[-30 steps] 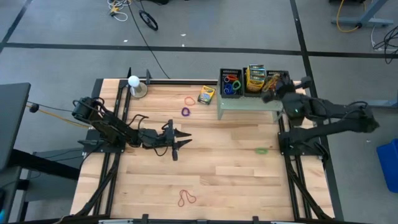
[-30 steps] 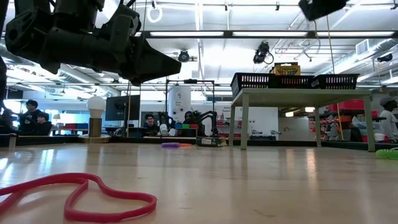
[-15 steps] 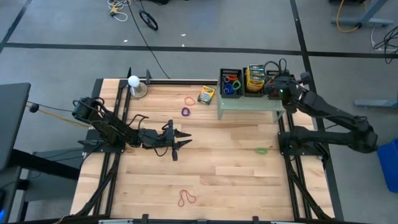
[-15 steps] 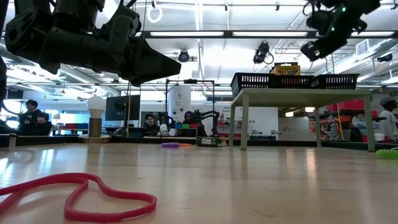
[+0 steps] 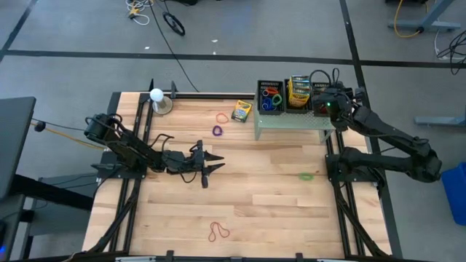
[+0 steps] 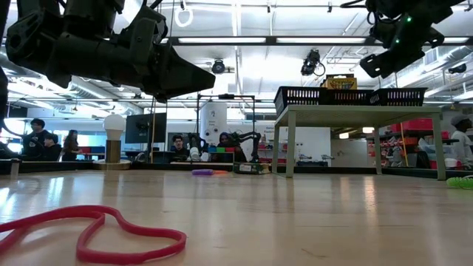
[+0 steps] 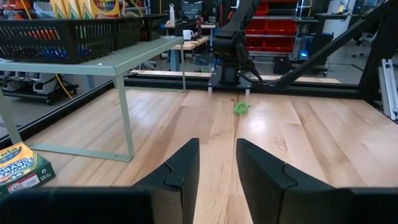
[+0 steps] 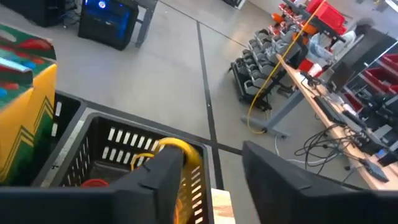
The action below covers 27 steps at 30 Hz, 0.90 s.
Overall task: Pick & Place Office Desk Supplies
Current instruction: Put the yellow rubber band into the right black basket on the shelf
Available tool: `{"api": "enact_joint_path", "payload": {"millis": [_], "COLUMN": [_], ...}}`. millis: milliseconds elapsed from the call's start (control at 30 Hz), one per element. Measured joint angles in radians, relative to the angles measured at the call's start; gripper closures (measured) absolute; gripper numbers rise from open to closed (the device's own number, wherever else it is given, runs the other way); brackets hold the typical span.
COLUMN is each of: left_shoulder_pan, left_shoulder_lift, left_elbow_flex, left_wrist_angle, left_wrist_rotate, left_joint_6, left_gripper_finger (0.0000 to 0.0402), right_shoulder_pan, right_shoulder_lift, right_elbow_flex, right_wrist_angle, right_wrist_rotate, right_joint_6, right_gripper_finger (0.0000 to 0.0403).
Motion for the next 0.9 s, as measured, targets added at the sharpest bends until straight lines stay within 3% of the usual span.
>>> {"api": "enact_joint_path", "payload": {"millis": [200, 367, 500, 700, 900], "left_shoulder_pan": [0.0, 0.001, 0.001, 0.002, 0.023], "left_shoulder_lift": [0.0, 0.0, 0.0, 0.0, 0.0], "left_elbow_flex": [0.0, 0.0, 0.0, 0.0, 0.0], "left_wrist_angle": [0.0, 0.0, 0.0, 0.0, 0.0], "left_wrist_rotate": [0.0, 0.0, 0.0, 0.0, 0.0], "left_joint_6": [0.0, 0.0, 0.0, 0.0, -0.019], "left_gripper_finger": [0.0288, 0.0288, 0.0288, 0.0288, 0.0288], "right_shoulder_pan": [0.0, 0.0, -0.024, -0.052, -0.052], "right_shoulder_lift": [-0.001, -0.001, 0.0, 0.005, 0.146], "right_elbow_flex": [0.0, 0.037, 0.09, 0.148, 0.276], "right_wrist_angle": [0.0, -0.038, -0.138, -0.257, -0.471], "right_wrist_rotate": [0.011, -0.034, -0.14, -0.286, -0.315], "right_joint_6": [0.022, 0.064, 0.151, 0.16, 0.244], "right_gripper_finger": [0.0158, 0.0144, 0.0194, 0.0373, 0.0392]}}
